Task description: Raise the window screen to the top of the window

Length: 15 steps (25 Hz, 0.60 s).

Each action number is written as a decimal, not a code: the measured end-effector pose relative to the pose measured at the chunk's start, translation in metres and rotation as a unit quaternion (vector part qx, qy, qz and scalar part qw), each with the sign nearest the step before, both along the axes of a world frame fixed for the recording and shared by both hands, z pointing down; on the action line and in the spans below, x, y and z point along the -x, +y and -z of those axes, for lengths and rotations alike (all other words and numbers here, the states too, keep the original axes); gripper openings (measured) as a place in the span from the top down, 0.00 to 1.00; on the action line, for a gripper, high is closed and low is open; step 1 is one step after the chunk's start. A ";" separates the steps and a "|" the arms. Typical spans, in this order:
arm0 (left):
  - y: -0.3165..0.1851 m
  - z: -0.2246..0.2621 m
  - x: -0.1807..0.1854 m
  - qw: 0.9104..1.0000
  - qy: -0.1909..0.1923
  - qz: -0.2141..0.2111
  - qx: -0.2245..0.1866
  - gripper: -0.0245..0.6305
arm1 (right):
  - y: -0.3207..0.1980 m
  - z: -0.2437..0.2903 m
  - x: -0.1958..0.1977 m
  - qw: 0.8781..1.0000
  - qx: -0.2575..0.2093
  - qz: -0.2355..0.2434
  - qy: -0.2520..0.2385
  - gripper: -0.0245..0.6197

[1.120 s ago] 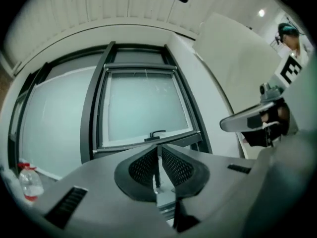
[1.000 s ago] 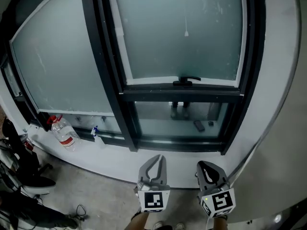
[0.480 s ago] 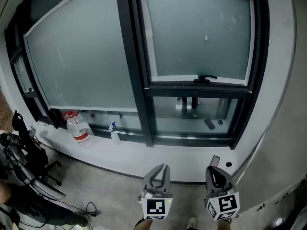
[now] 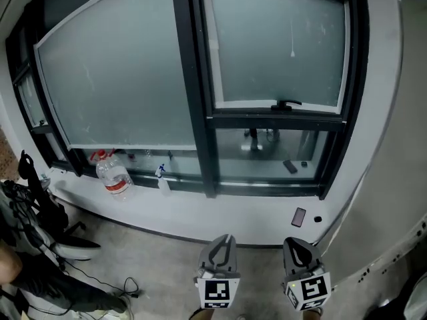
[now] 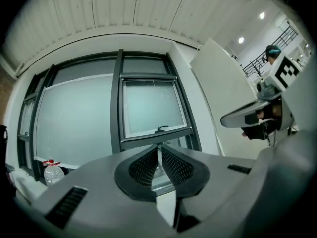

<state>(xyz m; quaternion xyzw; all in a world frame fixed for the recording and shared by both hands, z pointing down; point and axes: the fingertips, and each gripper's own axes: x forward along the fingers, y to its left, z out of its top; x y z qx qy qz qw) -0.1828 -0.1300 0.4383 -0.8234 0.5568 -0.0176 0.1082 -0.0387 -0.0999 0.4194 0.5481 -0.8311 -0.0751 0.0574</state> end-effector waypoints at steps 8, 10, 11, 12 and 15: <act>0.053 0.009 0.000 1.000 0.008 0.010 -0.009 0.92 | 0.058 0.023 0.012 0.999 -0.036 0.024 -0.004 0.94; 0.073 0.008 -0.006 1.000 0.001 0.013 -0.018 0.92 | 0.082 0.024 0.006 0.999 -0.043 0.030 -0.004 0.94; 0.082 0.010 -0.006 1.000 -0.005 0.016 -0.025 0.92 | 0.094 0.026 0.005 0.998 -0.049 0.037 0.000 0.94; 0.090 0.014 -0.002 0.999 -0.010 0.020 -0.034 0.92 | 0.106 0.029 0.004 0.997 -0.057 0.046 0.008 0.94; 0.121 0.041 0.027 0.997 -0.017 0.048 -0.064 0.92 | 0.150 0.042 0.002 0.994 -0.083 0.070 0.028 0.94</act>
